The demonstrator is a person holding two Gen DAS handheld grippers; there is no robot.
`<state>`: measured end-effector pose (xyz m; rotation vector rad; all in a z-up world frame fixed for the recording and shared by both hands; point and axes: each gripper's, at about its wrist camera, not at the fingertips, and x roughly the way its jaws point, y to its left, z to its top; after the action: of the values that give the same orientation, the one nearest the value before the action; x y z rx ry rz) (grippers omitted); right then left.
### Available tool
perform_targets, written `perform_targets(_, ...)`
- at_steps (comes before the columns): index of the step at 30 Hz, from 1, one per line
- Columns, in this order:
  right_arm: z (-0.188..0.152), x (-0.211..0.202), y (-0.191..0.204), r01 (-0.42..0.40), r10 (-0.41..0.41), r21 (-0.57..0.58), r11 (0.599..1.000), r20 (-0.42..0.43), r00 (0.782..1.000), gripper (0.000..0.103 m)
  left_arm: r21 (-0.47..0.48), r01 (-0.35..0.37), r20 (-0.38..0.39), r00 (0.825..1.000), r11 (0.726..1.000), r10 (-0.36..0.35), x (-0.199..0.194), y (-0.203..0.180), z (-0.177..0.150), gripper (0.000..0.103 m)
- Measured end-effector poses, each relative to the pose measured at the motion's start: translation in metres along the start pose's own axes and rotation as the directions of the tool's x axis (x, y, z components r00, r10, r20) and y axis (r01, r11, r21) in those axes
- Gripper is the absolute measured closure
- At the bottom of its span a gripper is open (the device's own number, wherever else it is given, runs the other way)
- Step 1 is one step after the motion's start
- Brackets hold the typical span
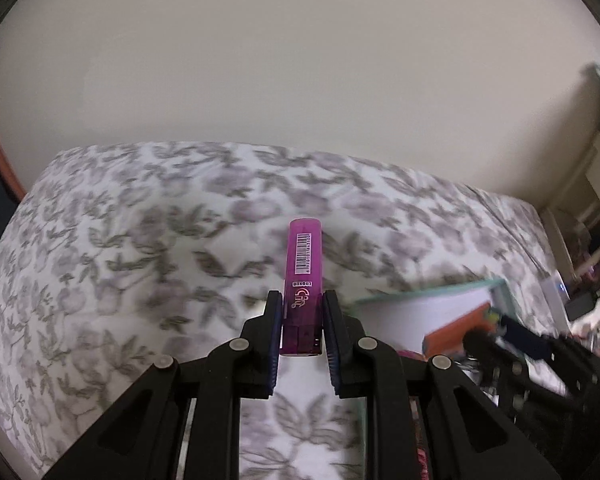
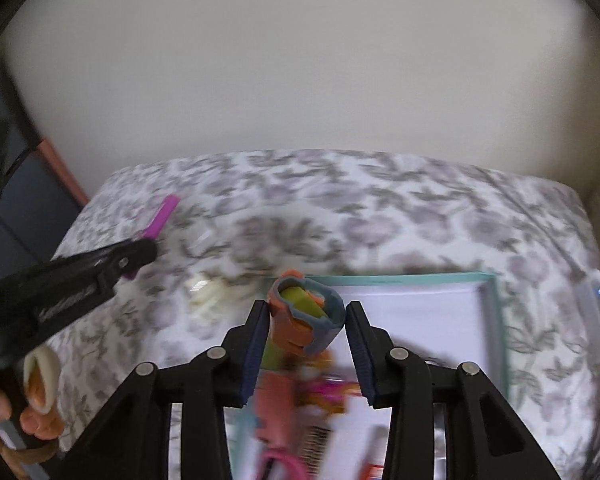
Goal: Organize rigid objects
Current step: 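Lift the USB stick and block toy and carry them over the tray, then open both tools to drop the USB stick and block toy into the tray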
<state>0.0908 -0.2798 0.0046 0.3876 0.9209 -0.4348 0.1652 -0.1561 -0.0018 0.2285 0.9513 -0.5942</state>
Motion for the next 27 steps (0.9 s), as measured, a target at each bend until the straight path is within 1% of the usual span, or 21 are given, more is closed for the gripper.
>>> perform_targets(4, -0.003, -0.004, -0.04, 0.072, -0.072, 0.074, 0.995, -0.005, 0.997, 0.061, 0.066, 0.032, -0.028, 0.999, 0.997, -0.03, 0.01, -0.037, -0.005, 0.082)
perform_targets(8, -0.01, -0.004, -0.071, 0.156, -0.154, 0.118, 0.981, -0.026, 0.988, 0.061, 0.125, 0.053, -0.055, 0.997, 0.991, -0.046, 0.023, -0.069, -0.011, 0.082)
perform_targets(12, -0.015, 0.001, -0.089, 0.171, -0.165, 0.145, 0.974, -0.057, 0.985, 0.061, 0.161, 0.066, -0.105, 0.993, 0.985, -0.05, 0.039, -0.089, -0.019, 0.082)
perform_targets(15, -0.017, 0.008, -0.091, 0.184, -0.175, 0.146, 0.972, -0.075, 0.982, 0.061, 0.168, 0.06, -0.122, 0.992, 0.984, -0.04, 0.043, -0.091, -0.022, 0.082)
perform_targets(19, -0.02, 0.016, -0.091, 0.19, -0.178, 0.143, 0.971, -0.095, 0.979, 0.061, 0.143, 0.046, -0.131, 0.991, 0.989, -0.028, 0.046, -0.083, -0.021, 0.082)
perform_targets(27, -0.023, 0.022, -0.09, 0.223, -0.211, 0.127, 0.967, -0.101, 0.972, 0.061, 0.107, 0.022, -0.151, 0.988, 0.994, -0.006, 0.054, -0.069, -0.02, 0.082)
